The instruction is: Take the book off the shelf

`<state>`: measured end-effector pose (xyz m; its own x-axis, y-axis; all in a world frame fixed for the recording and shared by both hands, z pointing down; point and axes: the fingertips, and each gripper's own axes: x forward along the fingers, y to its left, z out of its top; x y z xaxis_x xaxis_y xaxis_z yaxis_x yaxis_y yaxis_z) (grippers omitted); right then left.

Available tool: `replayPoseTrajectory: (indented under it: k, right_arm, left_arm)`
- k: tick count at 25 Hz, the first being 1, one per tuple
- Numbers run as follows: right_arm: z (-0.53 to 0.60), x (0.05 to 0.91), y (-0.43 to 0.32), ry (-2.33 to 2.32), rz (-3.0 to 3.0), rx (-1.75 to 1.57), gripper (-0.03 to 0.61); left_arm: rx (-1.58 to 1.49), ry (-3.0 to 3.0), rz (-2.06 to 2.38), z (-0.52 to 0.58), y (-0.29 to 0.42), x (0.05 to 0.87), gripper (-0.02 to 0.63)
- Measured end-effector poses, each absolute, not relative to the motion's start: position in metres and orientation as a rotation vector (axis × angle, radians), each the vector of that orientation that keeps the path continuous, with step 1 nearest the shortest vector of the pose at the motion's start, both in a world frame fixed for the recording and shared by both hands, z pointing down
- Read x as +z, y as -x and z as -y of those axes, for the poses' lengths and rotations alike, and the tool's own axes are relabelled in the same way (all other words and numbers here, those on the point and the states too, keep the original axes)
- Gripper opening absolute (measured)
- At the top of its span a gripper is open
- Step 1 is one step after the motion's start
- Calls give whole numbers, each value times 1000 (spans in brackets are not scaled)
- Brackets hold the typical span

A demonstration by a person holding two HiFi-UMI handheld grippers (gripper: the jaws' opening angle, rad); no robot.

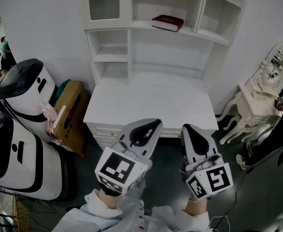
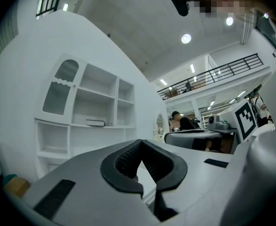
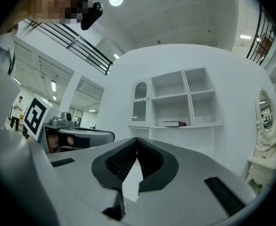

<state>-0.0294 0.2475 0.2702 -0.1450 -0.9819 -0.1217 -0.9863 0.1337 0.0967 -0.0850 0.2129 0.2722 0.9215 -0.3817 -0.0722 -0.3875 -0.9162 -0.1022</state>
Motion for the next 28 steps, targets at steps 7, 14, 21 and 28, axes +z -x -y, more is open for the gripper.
replayPoseTrajectory:
  k: [7,14,21,28]
  right_arm:
    - [-192,275,5,2027,-2359,244,14]
    - [-115,267,-27,2022,-2378,247,14]
    - [-42,254,-50,2008,-2368,280,14]
    - [12,257,-70,2021,-2342,261,14]
  left_arm:
    - [83,2962,-617,-156,58,277,9]
    - [76,2950,-637,-79,28,270,9]
    - [72,2920,-645,-8,9,263,9]
    - [40,2918,-656,49,-3,268,9]
